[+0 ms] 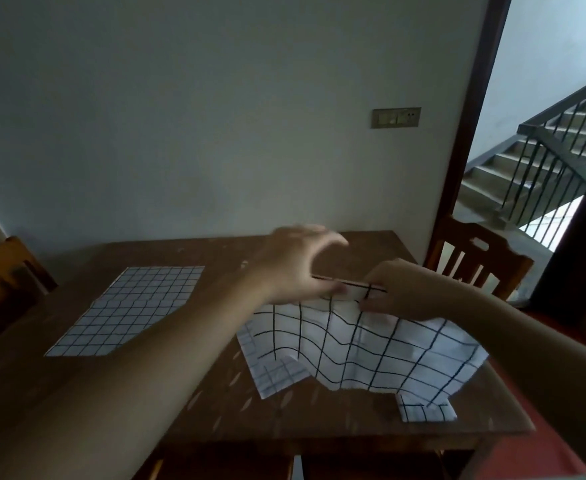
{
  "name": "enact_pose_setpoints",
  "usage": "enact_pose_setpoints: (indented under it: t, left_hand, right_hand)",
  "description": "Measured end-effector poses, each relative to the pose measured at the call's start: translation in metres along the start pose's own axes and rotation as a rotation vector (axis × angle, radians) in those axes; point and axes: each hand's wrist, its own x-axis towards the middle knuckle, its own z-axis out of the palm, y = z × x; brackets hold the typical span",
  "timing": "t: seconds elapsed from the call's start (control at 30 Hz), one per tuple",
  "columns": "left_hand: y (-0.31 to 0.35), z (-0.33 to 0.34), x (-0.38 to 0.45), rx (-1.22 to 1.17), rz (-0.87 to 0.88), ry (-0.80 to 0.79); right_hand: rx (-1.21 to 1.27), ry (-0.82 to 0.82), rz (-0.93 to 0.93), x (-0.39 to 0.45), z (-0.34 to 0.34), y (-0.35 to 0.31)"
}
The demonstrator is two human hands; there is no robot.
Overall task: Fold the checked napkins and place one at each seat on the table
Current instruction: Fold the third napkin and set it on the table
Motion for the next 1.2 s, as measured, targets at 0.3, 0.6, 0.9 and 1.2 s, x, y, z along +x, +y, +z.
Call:
enact_pose_setpoints:
  t: [0.3,0.6,0.9,1.2]
  left_hand:
    - [-0.031,0.021,0.003,-0.133,-0.171,-0.235]
    - [0.006,0.032,0.021,-0.507,-0.039,-0.172]
    - [-0.001,0.037,0.015,-0.552,-0.063,-0.257]
    - [-0.009,0.032,0.009,-0.609,-0.020,-0.269]
  right_hand:
    - [0.057,0.108,0.052,-0.030,-0.040,0.033]
    - [0.242,0.286,-0.033,-0.034,-0.048,0.014]
    - [0.382,0.234,-0.110,-0.040,-0.055,0.020]
    - [0.430,0.454,-0.050,-0.033,-0.050,0.018]
